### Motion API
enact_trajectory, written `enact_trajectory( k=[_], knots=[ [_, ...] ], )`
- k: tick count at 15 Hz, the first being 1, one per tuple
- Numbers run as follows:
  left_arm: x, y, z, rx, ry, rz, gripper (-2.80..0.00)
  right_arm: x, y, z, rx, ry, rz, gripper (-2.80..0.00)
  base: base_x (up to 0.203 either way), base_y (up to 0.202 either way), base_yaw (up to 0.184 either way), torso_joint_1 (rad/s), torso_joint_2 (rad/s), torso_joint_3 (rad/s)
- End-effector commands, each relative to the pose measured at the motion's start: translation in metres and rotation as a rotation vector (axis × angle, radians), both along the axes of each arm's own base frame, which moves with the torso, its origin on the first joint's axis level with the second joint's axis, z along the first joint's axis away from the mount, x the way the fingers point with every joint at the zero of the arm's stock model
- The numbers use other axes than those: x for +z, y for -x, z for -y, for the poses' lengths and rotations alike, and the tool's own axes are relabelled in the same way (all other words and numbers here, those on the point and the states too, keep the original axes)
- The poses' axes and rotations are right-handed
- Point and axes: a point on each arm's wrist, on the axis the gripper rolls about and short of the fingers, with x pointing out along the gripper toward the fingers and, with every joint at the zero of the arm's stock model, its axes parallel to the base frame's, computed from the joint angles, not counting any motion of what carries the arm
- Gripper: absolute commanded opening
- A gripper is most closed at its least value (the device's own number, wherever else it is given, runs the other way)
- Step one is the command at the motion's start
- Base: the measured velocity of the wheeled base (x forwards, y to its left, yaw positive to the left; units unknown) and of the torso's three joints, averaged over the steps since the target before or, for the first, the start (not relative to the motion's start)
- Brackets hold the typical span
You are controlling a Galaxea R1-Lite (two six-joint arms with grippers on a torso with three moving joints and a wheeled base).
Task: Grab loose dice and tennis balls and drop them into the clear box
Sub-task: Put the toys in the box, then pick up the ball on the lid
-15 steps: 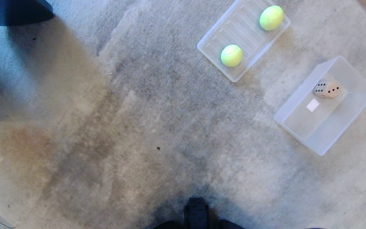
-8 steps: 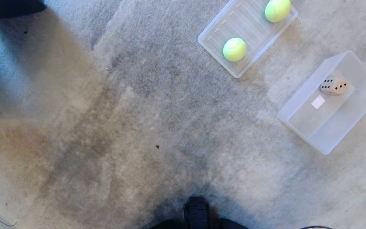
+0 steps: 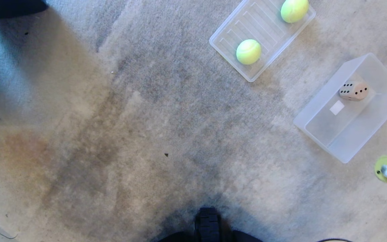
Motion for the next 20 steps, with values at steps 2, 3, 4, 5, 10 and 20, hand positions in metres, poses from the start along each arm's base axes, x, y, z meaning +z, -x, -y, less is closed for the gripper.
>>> enact_trajectory(
  k=[2,3,4,5,10,20],
  knots=[
    [0.0,0.0,0.0,0.001,0.0,0.0,-2.8,-0.016,-0.126,0.009,-0.052,-0.016,0.005,-2.8,0.0,0.0,0.0,0.0,0.0,0.0],
    [0.0,0.0,0.0,0.001,0.0,0.0,-2.8,-0.007,-0.149,0.012,-0.075,-0.026,0.093,-2.8,0.0,0.0,0.0,0.0,0.0,0.0],
    [0.0,0.0,0.0,0.001,0.0,0.0,-2.8,0.0,-0.163,0.015,-0.093,-0.042,0.15,-2.8,0.0,0.0,0.0,0.0,0.0,0.0],
    [0.0,0.0,0.0,0.001,0.0,0.0,-2.8,0.005,-0.168,0.016,-0.104,-0.053,0.183,0.0,0.0,0.0,0.0,0.0,0.0,0.0],
    [0.0,0.0,0.0,0.001,0.0,0.0,-2.8,0.026,-0.154,0.023,-0.143,-0.064,0.249,0.0,0.0,0.0,0.0,0.0,0.0,0.0],
    [0.0,0.0,0.0,0.001,0.0,0.0,-2.8,0.051,0.067,0.0,-0.027,-0.076,0.182,-2.8,0.0,0.0,0.0,0.0,0.0,0.0]
  ],
)
